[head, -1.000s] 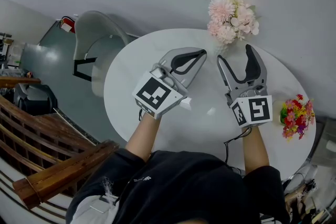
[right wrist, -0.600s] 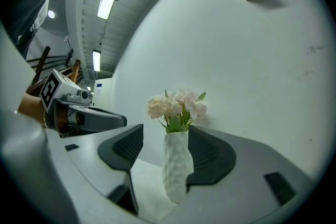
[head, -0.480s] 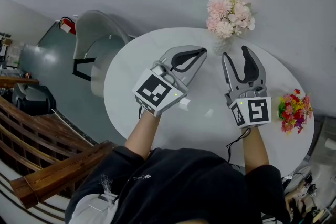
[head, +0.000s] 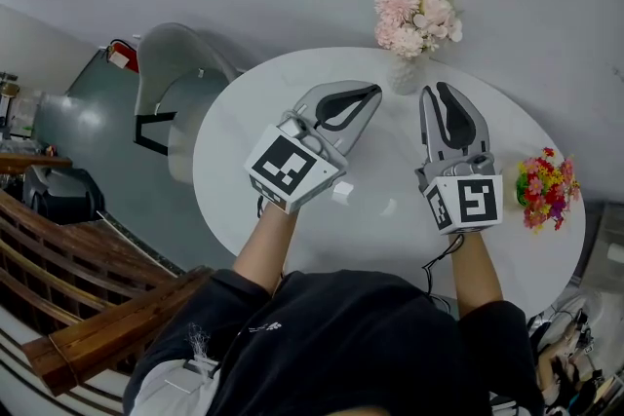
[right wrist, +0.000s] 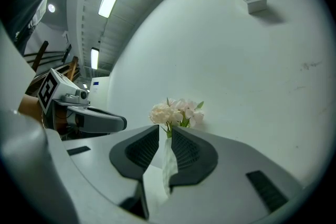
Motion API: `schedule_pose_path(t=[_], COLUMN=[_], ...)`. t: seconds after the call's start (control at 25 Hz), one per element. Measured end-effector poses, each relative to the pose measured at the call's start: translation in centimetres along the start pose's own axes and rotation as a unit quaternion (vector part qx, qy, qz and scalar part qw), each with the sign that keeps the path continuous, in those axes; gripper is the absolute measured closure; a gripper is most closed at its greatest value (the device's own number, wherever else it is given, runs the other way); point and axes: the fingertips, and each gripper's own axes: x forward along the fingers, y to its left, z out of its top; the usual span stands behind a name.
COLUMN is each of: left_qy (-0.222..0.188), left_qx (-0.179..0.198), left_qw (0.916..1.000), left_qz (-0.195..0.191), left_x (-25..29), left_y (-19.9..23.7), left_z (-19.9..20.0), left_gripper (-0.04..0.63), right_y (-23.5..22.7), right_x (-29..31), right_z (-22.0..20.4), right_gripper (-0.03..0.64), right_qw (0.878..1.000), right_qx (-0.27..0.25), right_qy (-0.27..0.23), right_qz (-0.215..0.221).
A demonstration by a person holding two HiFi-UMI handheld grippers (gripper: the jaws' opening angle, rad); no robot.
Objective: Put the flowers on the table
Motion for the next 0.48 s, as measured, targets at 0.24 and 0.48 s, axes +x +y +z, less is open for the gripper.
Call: schedule_pose_path(t=[0.24,0.48], left_qy=[-0.002,-0.005], left_qx=[0.005,0.009], left_qw=[1.0000,0.9999], left_qz=[-0.007,-0.010], left_x=[-0.3,-0.5], left_y=[-0.9,-1.7], left_z=[0.3,0.6], left_gripper=[0.598,0.598], right_y=[-0.1,0.0], right_x=[-1.0,-1.9], right_z=[0.2,0.4], right_gripper=[0.572,0.597], right_qw=[1.000,1.000], right_qx=[0.000,-0.012], right_qy=[0.005,0.013], right_qz=[-0.018,-0.022])
